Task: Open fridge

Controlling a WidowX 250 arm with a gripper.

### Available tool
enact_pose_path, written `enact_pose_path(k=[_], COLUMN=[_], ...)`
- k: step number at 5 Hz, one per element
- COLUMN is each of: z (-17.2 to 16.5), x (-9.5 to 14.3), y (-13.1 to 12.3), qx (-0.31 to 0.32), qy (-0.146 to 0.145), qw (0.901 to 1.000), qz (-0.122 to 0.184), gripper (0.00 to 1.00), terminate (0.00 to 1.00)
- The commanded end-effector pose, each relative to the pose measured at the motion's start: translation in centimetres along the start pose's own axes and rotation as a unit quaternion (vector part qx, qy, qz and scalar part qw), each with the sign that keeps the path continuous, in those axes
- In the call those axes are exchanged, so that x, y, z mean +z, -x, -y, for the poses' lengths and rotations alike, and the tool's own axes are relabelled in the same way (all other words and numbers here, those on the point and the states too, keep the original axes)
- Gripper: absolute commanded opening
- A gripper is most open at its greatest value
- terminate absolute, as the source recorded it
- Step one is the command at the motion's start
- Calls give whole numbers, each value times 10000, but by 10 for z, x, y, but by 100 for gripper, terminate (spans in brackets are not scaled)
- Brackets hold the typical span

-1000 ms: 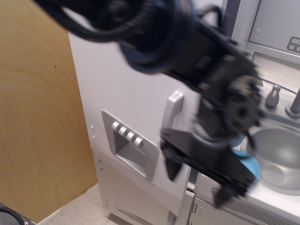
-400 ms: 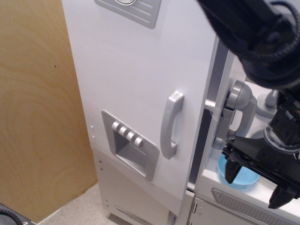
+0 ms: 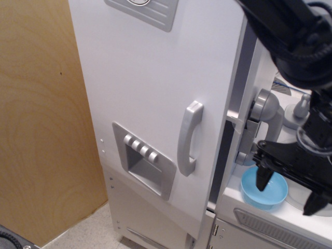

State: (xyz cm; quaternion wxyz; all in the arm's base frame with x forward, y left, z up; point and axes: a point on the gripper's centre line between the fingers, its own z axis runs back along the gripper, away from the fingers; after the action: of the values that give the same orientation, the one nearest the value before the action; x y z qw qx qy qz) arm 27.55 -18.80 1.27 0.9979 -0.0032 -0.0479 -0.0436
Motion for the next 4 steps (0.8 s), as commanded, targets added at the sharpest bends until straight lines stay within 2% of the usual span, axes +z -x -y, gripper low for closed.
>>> enact_pose_path(k=[1,2,4], z=[-34,-50,-77], x=[35,30,35], y=[-27,-20,27], qx=[525,620,535], qy=[20,1,-10], qw=[9973,9980,9985], qz=[506,155,-153], gripper=[100,100,100], terminate=[0,0,0])
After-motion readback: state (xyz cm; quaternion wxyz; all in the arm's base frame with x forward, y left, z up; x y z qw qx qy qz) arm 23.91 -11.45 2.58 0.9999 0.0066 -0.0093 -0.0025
